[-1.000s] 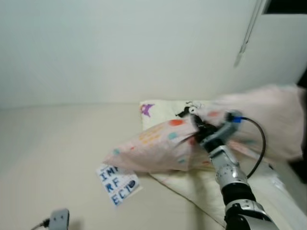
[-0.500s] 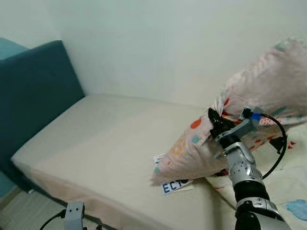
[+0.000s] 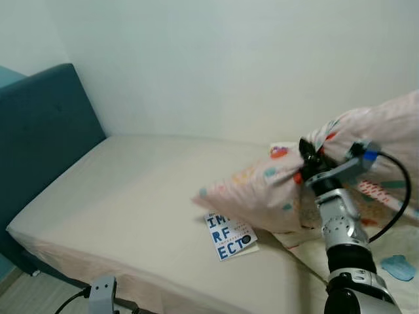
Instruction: Clean up the room
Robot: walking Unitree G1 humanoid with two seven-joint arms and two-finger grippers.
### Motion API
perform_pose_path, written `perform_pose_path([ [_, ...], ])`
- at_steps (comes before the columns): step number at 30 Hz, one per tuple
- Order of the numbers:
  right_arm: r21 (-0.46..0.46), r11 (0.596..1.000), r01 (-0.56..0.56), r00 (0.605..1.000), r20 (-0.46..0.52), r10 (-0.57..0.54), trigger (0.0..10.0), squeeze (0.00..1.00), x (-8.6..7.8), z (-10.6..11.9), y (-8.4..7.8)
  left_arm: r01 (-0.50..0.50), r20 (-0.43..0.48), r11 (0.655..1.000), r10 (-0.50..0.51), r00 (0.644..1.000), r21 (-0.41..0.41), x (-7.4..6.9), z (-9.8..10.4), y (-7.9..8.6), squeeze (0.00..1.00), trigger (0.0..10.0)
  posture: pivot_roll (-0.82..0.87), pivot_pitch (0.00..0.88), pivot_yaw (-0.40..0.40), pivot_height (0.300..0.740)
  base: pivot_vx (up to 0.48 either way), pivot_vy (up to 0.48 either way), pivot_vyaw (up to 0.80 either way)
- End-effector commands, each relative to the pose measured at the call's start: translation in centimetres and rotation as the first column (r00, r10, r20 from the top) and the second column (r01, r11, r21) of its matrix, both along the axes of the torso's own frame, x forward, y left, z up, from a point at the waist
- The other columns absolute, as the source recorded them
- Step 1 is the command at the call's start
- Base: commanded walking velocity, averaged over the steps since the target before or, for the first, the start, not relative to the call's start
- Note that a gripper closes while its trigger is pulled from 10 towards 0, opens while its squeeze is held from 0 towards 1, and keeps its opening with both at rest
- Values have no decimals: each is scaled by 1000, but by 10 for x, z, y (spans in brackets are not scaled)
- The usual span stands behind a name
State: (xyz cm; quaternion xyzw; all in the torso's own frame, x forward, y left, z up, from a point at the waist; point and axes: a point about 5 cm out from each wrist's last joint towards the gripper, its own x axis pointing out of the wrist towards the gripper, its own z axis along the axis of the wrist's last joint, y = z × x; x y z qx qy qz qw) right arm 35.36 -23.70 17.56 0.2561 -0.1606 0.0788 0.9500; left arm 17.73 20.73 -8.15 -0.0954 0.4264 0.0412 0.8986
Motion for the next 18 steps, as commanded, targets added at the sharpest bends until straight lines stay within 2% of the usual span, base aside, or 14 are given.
perform_pose_path([
  [1, -42, 995, -91, 986, 134, 96, 10000, 0, 5, 32, 21, 4, 1, 1000, -4, 1000, 17, 2, 1, 3, 0, 10000, -105, 0, 58, 724, 0, 0, 800],
  [8, -75, 989, -129, 954, 264, 144, 10000, 0, 0, 69, 29, 9, 17, 1000, -9, 1000, 0, 6, 3, -2, 0, 10000, -109, 0, 53, 724, 0, 0, 800],
  [10, -98, 979, -180, 934, 294, 202, 10000, 0, -2, 78, 36, 9, 20, 1000, -9, 1000, -3, 7, 3, -2, 0, 10000, -110, 0, 50, 724, 0, 0, 800],
  [13, -114, 970, -213, 926, 292, 238, 10000, 0, -3, 79, 42, 8, 21, 1000, -8, 1000, -4, 7, 3, -3, 0, 10000, -110, 0, 50, 724, 0, 0, 800],
  [15, -170, 941, -293, 912, 246, 328, 10000, 0, -3, 73, 56, 9, 23, 1000, -9, 1000, -5, 8, 3, -3, 0, 10000, -110, 0, 47, 724, 0, 0, 800],
  [17, -170, 941, -293, 912, 246, 328, 10000, 0, -3, 73, 56, 9, 23, 1000, -9, 1000, -5, 8, 3, -3, 0, 10000, -110, 0, 47, 724, 0, 0, 800],
  [18, -219, 919, -327, 912, 181, 368, 10000, 0, -2, 61, 66, 9, 24, 1000, -9, 1000, -4, 8, 3, -3, 0, 10000, -109, 0, 43, 724, 0, 0, 800],
])
